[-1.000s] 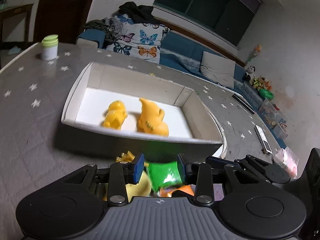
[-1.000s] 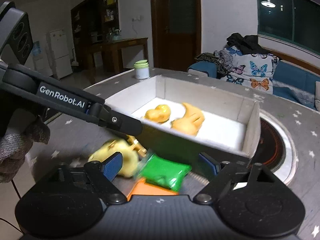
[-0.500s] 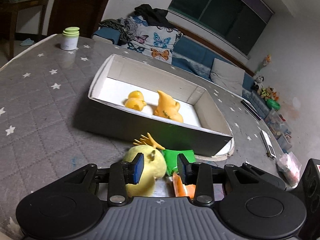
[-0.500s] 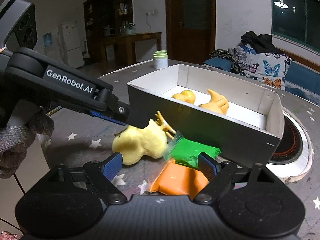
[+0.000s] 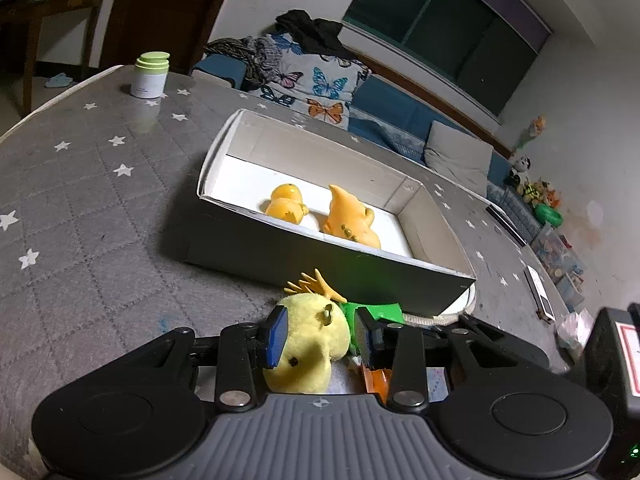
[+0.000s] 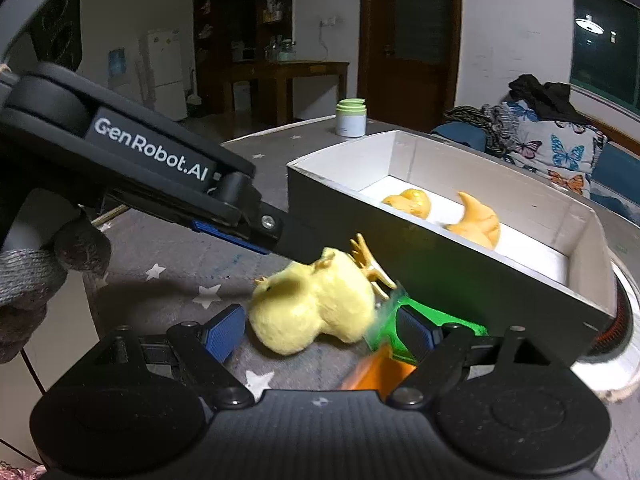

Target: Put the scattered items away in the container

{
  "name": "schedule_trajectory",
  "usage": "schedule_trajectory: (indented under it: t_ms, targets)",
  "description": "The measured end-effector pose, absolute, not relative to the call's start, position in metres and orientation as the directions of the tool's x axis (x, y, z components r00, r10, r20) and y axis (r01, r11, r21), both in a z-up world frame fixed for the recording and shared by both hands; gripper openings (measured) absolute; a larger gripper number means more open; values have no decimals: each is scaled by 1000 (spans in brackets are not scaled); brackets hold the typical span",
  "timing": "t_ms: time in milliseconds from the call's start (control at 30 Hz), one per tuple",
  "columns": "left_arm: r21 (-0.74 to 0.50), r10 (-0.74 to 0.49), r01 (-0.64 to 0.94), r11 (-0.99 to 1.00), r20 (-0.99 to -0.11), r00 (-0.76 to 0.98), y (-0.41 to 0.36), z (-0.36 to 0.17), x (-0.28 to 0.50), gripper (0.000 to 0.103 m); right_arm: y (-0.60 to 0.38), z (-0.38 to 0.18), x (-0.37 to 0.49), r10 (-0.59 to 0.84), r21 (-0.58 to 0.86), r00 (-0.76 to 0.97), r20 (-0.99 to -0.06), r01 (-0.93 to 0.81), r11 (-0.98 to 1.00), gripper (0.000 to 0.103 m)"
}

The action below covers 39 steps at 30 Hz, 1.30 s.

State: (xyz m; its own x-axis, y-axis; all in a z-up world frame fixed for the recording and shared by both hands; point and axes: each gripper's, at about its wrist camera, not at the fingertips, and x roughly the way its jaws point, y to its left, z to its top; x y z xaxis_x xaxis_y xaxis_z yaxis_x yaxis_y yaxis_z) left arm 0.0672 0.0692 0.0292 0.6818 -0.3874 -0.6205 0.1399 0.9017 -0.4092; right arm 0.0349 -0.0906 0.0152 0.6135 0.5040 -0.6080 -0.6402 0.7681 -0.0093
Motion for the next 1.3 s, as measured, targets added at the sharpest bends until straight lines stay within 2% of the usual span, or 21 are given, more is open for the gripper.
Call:
schedule_trajectory:
  t_ms: [300, 700, 767, 1067, 1300]
  targets:
    - [-417, -394, 133, 899, -638, 662, 78, 19, 77, 39, -73, 5, 45, 506, -40, 599, -621, -668, 743, 84]
    - [-463, -429, 120, 878, -652, 625, 84, 5, 88, 38, -70, -4, 53, 490, -53, 597, -635, -666, 744, 76]
    - [-471, -440, 126, 873, -650, 620, 84, 6, 87, 35, -71, -4, 52, 492, -47, 598, -633, -664, 746, 75]
    - [-446, -435, 159, 880, -625, 648, 78, 29, 70, 35, -76, 11, 44, 513, -35, 611, -603, -663, 748, 75]
    - [-425, -453, 225, 877, -571, 684, 62, 61, 68, 35, -90, 40, 35, 523, -48, 648, -554, -651, 757, 75]
